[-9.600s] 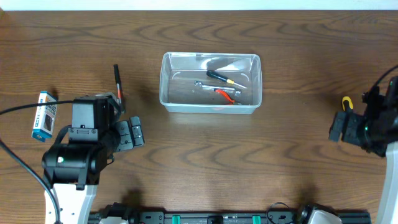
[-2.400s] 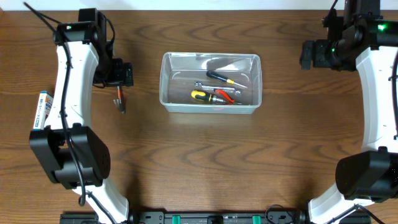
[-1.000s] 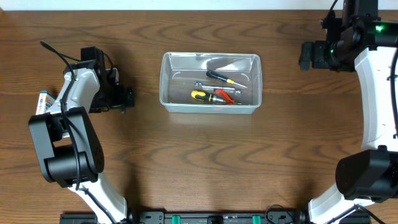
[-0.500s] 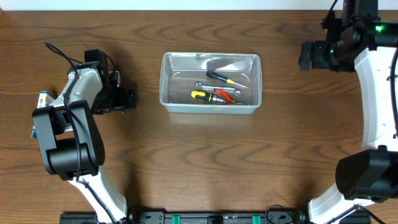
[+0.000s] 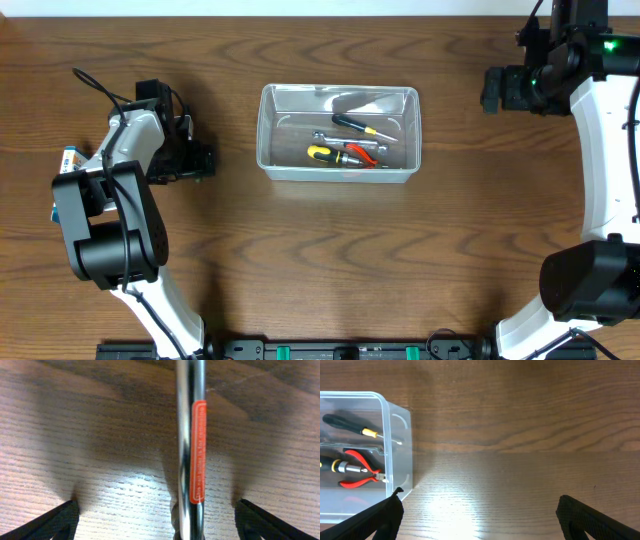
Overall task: Pack container
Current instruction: 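Lower the left gripper and grasp the black-and-orange marker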
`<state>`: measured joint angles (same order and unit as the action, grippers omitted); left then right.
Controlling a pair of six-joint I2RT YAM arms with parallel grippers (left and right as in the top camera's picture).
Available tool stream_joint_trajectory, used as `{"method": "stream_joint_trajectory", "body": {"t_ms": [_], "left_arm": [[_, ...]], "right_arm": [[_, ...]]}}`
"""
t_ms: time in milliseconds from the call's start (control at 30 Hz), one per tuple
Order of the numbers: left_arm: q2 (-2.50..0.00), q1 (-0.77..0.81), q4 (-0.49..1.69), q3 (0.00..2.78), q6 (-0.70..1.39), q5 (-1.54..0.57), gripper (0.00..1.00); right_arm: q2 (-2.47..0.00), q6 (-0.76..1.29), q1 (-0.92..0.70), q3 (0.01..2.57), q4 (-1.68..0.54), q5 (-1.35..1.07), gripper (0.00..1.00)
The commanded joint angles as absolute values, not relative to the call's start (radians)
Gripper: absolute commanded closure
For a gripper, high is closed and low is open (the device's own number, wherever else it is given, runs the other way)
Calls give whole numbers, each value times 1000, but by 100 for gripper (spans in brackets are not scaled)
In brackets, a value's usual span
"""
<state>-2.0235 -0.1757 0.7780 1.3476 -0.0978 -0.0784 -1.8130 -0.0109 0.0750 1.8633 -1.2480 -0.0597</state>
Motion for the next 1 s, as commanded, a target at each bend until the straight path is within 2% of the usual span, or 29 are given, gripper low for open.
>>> {"method": "stream_joint_trajectory", "body": {"t_ms": [0, 167, 333, 533, 667, 967], "left_arm": [[-2052, -177, 784, 1338, -88, -94, 18], [-2052, -177, 788, 1338, -88, -94, 28], [-2052, -177, 788, 1338, -88, -94, 47], [-2052, -177, 788, 1338, -88, -99, 56], [-2052, -177, 788, 1338, -88, -113, 67], [-2052, -177, 787, 1338, -83, -123, 71]], "right_arm": [[-1802, -17, 82, 1861, -1248, -68, 1], [-1802, -17, 82, 1861, -1248, -68, 1], [-1802, -17, 82, 1861, -1249, -68, 1], [-1802, -17, 82, 1861, -1248, -68, 1], [-1802, -17, 82, 1861, -1248, -68, 1], [-1802, -17, 82, 1861, -1248, -68, 1]]}}
